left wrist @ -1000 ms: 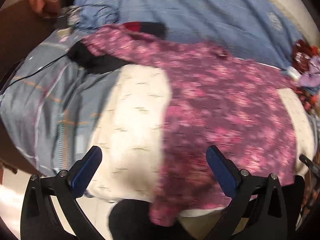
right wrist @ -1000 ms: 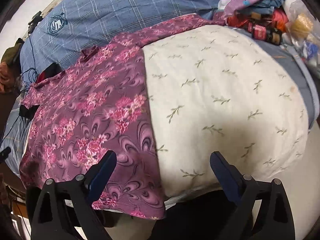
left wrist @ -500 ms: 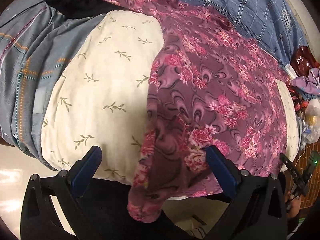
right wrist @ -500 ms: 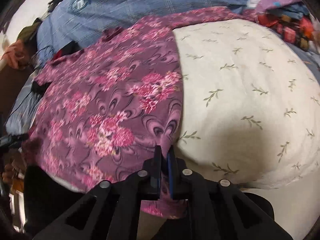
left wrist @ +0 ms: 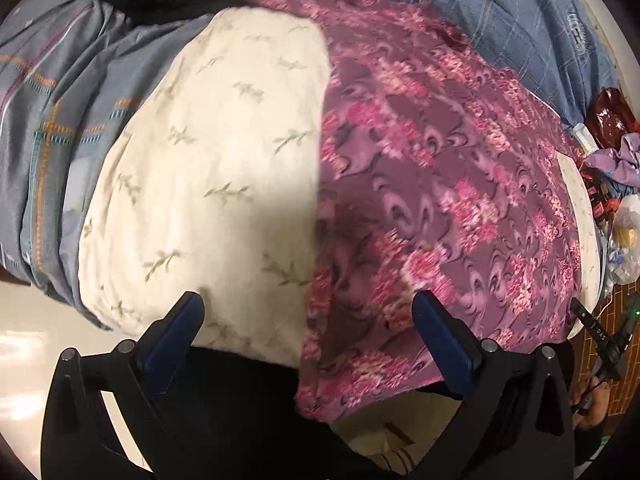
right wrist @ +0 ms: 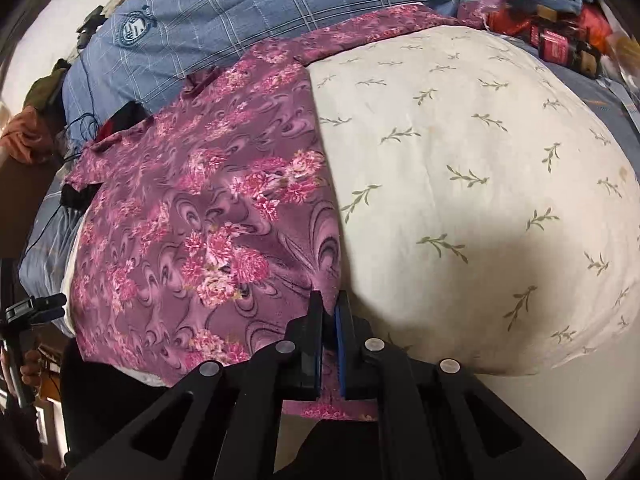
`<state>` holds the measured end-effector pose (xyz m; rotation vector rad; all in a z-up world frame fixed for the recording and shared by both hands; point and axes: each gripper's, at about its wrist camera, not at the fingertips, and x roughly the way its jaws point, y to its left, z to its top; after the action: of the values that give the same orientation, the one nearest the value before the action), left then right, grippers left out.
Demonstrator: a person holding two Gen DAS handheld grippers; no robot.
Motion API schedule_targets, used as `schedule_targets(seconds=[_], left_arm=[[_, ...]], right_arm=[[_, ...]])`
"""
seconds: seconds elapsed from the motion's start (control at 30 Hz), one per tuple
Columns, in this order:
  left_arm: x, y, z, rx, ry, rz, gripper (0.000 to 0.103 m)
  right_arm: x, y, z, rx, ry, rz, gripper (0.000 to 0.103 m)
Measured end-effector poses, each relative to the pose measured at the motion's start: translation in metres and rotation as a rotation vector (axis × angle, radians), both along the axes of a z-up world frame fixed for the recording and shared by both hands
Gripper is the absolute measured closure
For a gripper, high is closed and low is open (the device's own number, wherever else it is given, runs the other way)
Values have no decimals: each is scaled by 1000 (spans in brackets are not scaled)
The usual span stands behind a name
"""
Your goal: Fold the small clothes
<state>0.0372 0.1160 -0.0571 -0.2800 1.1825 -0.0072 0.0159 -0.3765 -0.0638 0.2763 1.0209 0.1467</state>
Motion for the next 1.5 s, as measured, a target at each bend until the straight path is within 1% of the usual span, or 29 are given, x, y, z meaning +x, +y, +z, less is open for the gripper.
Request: schedule_targets(seconds=[0.03, 0.1, 0.13, 0.2, 0.23, 0.3, 0.37, 0.4, 0.47, 0.53, 0.6, 0.67, 0.8, 0.83, 0.9, 0.97, 1.0, 1.07, 1.1, 1.13, 1.2, 1.23, 1.27, 1.3, 1.33, 1.37, 1.4, 1.43, 1.5], left_arm=[[2, -2, 6, 2, -20, -1, 0], [5, -5, 18, -5, -63, -11, 0], [12, -10, 28, -4, -93, -18, 0], [24, -18, 39, -2, -123, -29, 0], [37, -28, 46, -4, -139, -42, 0], [56, -43, 51, -8, -151, -54, 0], [77, -60, 52, -8, -147, -69, 0], [85, -66, 51, -5, -146, -78, 0], [110, -86, 49, 26, -139, -101, 0], [130, -96, 47, 57, -144, -113, 0], [149, -102, 44, 84, -160, -110, 0], [166, -102, 41, 94, -174, -95, 0], [201, -93, 33, 83, -205, -6, 0], [209, -89, 30, 83, -214, 17, 0], [217, -86, 26, 82, -226, 34, 0], [221, -83, 21, 88, -237, 45, 0], [223, -82, 18, 83, -231, 50, 0], [229, -79, 15, 37, -220, 55, 0], [230, -79, 14, 31, -225, 62, 0], [230, -80, 14, 44, -238, 69, 0], [229, -84, 14, 89, -258, 74, 0], [229, -85, 14, 103, -259, 70, 0], [229, -86, 14, 108, -263, 65, 0], [228, -87, 16, 114, -277, 62, 0], [227, -87, 18, 122, -290, 65, 0], [225, -88, 22, 138, -315, 71, 0], [223, -89, 25, 155, -338, 75, 0], [223, -89, 26, 172, -351, 78, 0], [224, -88, 28, 197, -366, 83, 0]], right_arm=[[1, 0, 1, 0, 8, -1, 92], [3, -4, 7, 3, 17, -20, 92], [3, -7, 13, 15, 3, -28, 91], [9, -10, 30, 32, -43, -33, 90], [13, -8, 39, 38, -68, -25, 88], [28, 0, 55, 52, -127, -7, 84], [46, 9, 64, 74, -152, 3, 79], [58, 15, 67, 86, -159, 6, 75], [86, 27, 72, 109, -168, 28, 73], [119, 35, 74, 93, -165, 30, 68], [155, 39, 73, 98, -149, 24, 67], [189, 41, 70, 110, -138, 18, 67], [263, 44, 64, 101, -121, 13, 66], [283, 39, 60, 93, -107, -6, 66], [305, 17, 55, 90, -91, -104, 66], [308, -10, 49, 135, -71, -198, 65], [305, -23, 45, 156, -60, -244, 62], [293, -40, 35, 191, -26, -303, 59], [286, -43, 29, 200, -10, -320, 58], [283, -44, 24, 211, -3, -330, 53], [282, -42, 14, 244, 13, -361, 48], [281, -40, 14, 246, -21, -375, 41], [285, -36, 15, 247, -52, -371, 41], [291, -34, 16, 255, -71, -352, 49], [301, -29, 14, 249, -78, -309, 89], [306, -27, 15, 216, -66, -287, 97], [308, -29, 19, 193, -81, -288, 100], [302, -36, 27, 200, -136, -308, 100], [290, -50, 34, 161, -191, -366, 100]])
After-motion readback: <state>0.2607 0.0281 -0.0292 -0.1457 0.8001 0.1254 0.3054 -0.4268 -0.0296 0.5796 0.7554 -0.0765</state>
